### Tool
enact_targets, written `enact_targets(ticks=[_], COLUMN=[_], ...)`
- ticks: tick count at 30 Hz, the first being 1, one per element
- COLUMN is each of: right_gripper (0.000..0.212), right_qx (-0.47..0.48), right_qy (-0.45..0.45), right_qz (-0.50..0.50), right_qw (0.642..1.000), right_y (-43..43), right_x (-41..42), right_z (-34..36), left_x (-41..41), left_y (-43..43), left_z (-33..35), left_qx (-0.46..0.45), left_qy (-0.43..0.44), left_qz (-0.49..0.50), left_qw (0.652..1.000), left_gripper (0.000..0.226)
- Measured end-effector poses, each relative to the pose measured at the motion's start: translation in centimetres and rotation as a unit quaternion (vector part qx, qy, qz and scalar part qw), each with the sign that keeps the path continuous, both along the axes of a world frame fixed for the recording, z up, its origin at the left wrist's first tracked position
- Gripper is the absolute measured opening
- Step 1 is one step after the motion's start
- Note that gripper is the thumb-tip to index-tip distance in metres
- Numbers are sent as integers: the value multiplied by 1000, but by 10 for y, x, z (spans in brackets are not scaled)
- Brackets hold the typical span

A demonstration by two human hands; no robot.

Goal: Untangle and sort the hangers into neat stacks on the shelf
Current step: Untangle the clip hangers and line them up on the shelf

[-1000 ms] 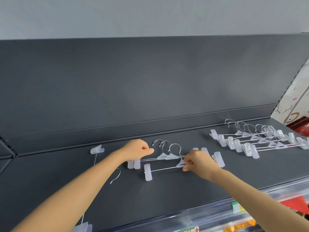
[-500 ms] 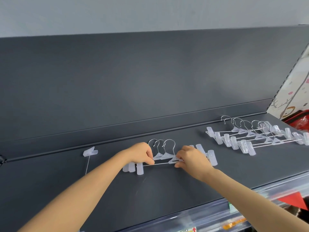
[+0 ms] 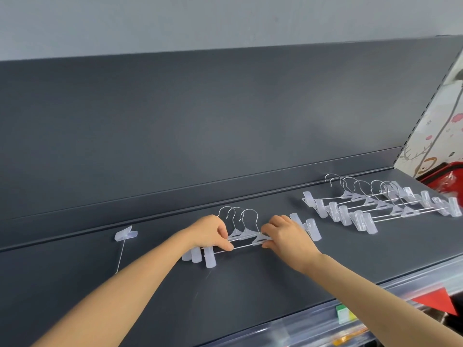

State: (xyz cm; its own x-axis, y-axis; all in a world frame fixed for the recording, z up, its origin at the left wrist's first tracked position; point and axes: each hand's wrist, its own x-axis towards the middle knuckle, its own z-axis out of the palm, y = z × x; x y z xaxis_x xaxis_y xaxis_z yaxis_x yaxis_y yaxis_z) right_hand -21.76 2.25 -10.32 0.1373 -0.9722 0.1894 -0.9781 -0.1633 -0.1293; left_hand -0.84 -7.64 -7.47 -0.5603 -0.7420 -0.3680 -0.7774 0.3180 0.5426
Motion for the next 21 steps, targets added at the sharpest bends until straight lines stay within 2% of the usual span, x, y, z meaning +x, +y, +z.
enact_targets(ticks=[10, 18, 21], right_gripper=[25, 11, 13], right_qx=[16, -1, -16], right_qy=[-10, 5, 2], right_qz=[22, 38, 37], right_qw=[1000, 999, 999], right_y=[-11, -25, -26], right_x=[-15, -37, -40], right_z=[-2, -8, -10], left_x=[-18, -37, -42], left_y=[-14, -25, -28], left_z=[-1, 0, -1], left_qx=[-18, -11, -13], left_qy=[-1, -11, -13], left_qz=[3, -7, -6], left_qw=[1000, 1000, 1000], left_gripper=[27, 28, 28])
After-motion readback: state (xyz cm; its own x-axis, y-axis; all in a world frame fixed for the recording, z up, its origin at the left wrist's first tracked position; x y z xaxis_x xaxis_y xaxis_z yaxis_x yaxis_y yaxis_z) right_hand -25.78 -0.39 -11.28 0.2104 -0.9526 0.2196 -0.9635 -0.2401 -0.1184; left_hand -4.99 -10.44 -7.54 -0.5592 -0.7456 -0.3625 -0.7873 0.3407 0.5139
